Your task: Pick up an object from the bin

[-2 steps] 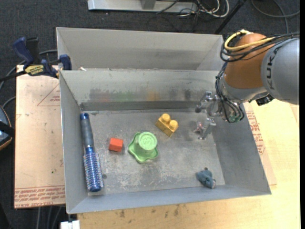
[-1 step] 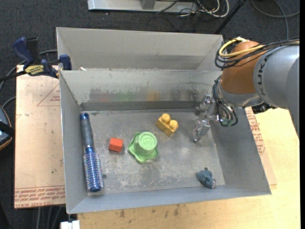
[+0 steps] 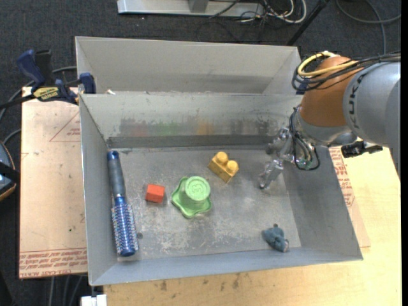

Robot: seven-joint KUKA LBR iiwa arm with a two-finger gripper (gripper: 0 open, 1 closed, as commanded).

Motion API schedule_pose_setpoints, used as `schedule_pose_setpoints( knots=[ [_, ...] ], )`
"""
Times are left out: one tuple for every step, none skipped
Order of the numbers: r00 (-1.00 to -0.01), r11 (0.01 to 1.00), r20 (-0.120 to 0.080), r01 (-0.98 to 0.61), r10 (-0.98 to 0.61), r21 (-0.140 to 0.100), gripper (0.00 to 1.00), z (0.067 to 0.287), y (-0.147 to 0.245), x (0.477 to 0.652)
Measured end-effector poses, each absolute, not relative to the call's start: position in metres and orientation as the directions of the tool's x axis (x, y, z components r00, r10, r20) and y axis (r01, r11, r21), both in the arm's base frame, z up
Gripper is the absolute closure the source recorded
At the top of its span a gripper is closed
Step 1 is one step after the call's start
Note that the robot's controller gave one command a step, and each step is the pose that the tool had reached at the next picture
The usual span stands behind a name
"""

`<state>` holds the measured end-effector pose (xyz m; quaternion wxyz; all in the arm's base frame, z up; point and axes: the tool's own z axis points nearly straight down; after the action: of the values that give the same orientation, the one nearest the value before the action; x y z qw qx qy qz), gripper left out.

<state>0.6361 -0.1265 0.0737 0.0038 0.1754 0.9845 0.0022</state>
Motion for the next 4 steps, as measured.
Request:
schedule_pose_setpoints(
  knots=[
    [-0.955, 0.955, -0.015, 0.297, 0.297, 0.002, 0.00, 0.076, -0.041, 0.646],
    [-0.930, 0.930, -0.018, 0.366, 0.366, 0.003, 0.00, 0.076, -0.032, 0.639],
    [-0.912, 0.912, -0.019, 0.409, 0.409, 0.004, 0.00, 0.077, -0.014, 0.631],
    [-0.985, 0.985, -0.015, 0.173, 0.173, 0.001, 0.00, 0.078, 0.019, 0.627]
  ],
)
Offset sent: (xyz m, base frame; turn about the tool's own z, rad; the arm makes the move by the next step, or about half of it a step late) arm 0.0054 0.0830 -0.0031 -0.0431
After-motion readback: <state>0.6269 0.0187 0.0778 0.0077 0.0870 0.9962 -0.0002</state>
